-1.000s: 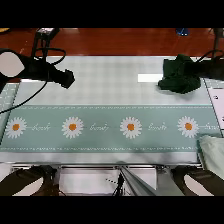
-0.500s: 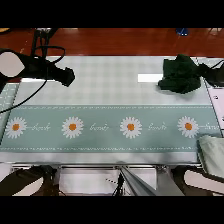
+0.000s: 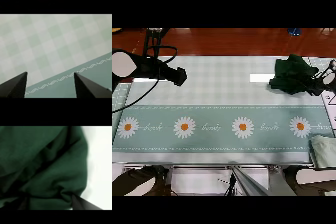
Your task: Fold the shirts.
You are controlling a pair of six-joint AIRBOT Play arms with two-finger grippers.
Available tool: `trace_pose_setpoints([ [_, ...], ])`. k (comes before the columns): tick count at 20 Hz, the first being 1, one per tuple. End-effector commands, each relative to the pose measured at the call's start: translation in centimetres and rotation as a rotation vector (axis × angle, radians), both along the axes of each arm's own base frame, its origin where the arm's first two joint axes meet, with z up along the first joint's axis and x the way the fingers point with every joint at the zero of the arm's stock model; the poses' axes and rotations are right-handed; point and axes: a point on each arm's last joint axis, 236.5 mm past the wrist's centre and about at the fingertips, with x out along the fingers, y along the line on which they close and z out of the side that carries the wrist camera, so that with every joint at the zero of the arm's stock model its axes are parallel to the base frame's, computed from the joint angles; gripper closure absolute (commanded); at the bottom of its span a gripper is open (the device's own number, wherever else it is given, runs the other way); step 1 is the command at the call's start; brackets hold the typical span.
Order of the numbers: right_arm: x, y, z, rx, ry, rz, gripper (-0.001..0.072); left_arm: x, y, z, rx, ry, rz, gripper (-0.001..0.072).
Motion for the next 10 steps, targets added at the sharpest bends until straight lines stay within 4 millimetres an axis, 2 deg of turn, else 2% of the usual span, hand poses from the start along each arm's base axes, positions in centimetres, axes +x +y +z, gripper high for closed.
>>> trace_pose_setpoints([
  [1,1.8,1.6,-1.4,0.023,-0.043,0.001,0.0355,0.0,0.0,0.0,0.000,-0.001,-0.001,-0.0009],
  [2,2.4,1.8,-0.7,0.027,-0.076,-0.007,0.0579,0.0,0.0,0.0,0.000,-0.001,-0.001,-0.0009],
  [3,3.0,1.9,0.3,0.035,-0.114,-0.019,0.0673,0.0,0.0,0.0,0.000,-0.001,-0.001,-0.0009],
  [5,3.5,1.7,3.2,0.009,-0.178,-0.005,0.0674,0.0,0.0,0.0,0.000,-0.001,-0.001,-0.0009],
  [7,3.8,1.6,7.2,-0.064,-0.244,0.057,0.0675,0.0,0.0,0.0,0.000,-0.001,-0.001,-0.0009],
  [10,3.2,2.0,14.8,-0.164,-0.362,0.136,0.0675,0.0,0.0,0.2,-0.001,-0.004,-0.001,-0.0009],
])
